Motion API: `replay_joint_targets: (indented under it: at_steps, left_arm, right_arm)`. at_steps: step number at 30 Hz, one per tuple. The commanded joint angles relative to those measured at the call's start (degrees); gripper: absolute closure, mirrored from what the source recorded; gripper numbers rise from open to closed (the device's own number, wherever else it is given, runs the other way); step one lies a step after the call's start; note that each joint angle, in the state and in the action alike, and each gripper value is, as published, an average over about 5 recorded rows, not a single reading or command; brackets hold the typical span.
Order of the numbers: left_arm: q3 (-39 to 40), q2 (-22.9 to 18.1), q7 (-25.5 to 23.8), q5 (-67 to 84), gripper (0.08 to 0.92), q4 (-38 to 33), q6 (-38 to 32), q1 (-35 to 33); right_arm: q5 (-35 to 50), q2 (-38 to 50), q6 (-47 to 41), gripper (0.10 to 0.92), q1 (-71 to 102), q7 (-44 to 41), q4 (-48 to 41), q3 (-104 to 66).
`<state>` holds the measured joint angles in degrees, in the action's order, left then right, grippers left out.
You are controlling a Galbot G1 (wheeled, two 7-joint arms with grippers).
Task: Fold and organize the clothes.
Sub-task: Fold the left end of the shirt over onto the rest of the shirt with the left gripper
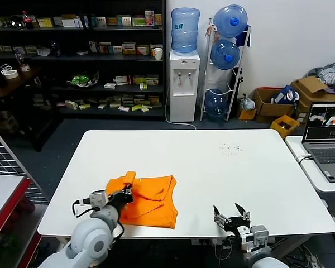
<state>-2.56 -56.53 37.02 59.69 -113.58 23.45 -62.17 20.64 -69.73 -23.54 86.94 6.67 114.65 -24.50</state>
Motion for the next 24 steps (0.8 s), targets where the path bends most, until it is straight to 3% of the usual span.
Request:
replay_joint_targets:
  at_steps: [1,14,20,24]
  left_arm:
    - [7.65,-7.15,4.24,2.89,0.881,3.42,0.98,7.53]
    - [7.01,-8.27,4.08,2.95,0.85,3.99,0.89,6.79]
    - [4.38,-7.46,4.35,4.98,0.686,1.7,0.95,5.27]
    - [-0.06,-4.05,3.12,4.91,0.573,0.27,0.99,2.07]
  right_arm:
    - [-0.31,-0.41,-0.05,0.203,-0.11,0.05,-0.21,0.04]
    - [0.28,-0.18,-0.36,0.203,-1.28,0.19,-1.01,0.7]
    - [0.23,-0.2,-0.42,0.203,-1.58,0.23,-1.35,1.09]
    - [0.25,-0.13,-0.45,0.203,-1.88,0.25,-1.34,1.36]
